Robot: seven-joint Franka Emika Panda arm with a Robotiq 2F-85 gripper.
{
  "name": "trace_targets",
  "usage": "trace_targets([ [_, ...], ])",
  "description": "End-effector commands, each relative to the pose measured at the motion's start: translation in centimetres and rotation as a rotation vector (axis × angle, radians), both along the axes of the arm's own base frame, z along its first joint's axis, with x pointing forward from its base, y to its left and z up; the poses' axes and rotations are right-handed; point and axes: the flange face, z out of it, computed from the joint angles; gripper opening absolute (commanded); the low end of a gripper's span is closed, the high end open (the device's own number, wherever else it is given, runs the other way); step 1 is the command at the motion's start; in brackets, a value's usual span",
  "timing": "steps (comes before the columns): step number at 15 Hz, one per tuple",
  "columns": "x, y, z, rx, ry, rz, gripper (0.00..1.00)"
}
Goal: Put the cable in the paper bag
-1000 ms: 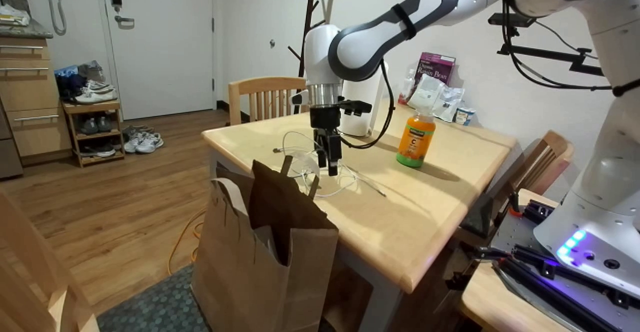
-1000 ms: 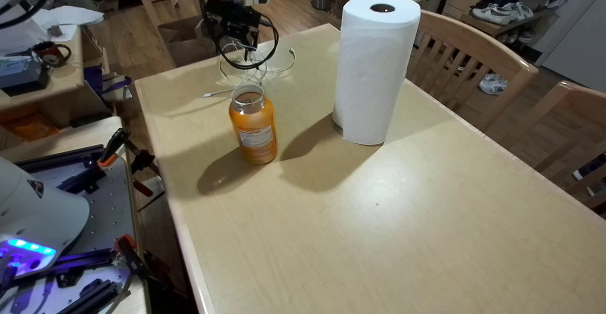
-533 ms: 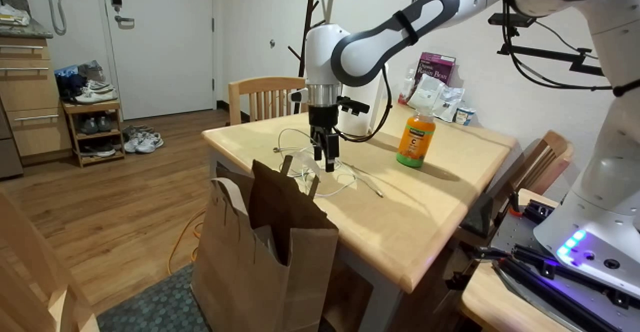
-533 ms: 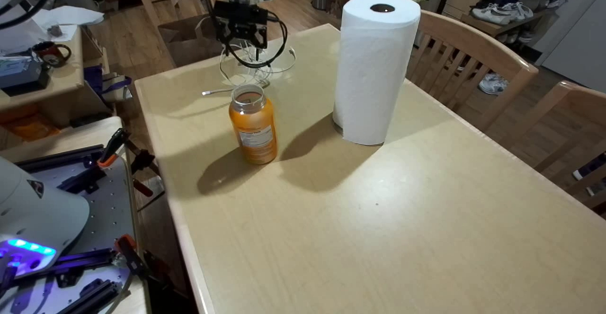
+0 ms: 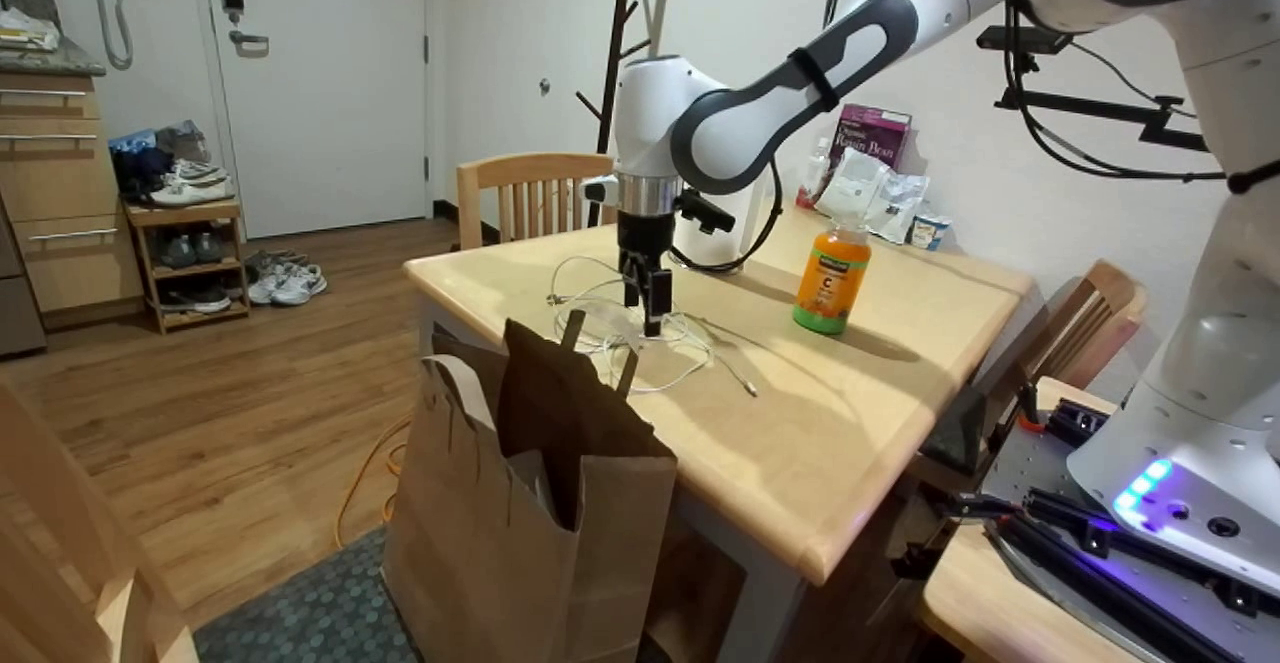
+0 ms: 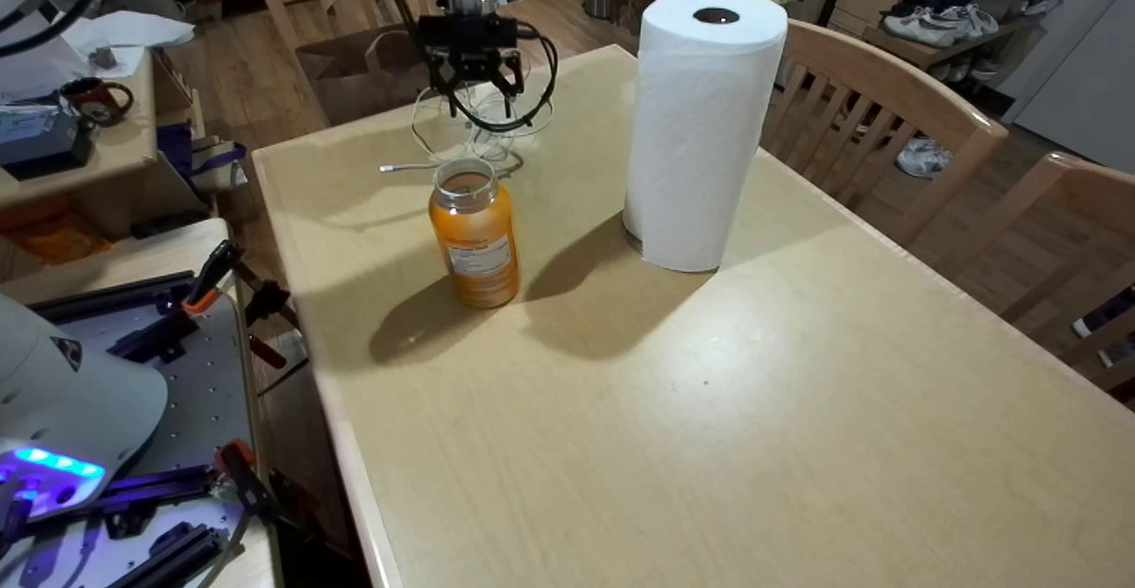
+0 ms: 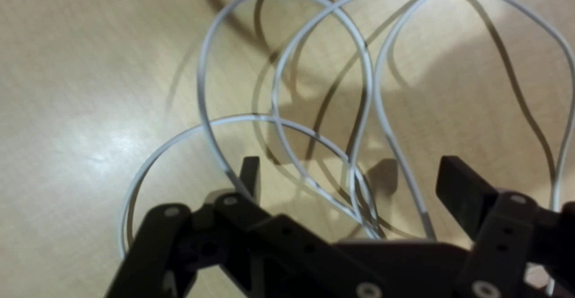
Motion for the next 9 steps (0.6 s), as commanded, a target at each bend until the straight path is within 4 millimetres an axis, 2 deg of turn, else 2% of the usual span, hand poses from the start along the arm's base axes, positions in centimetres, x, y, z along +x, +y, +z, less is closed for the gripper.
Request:
trace_targets([
  [1, -0.8, 0.3, -0.5, 0.029, 0.012, -0.036, 1.0],
  [9, -1.3, 0.4, -2.2, 0.07, -0.013, 0.009, 1.0],
])
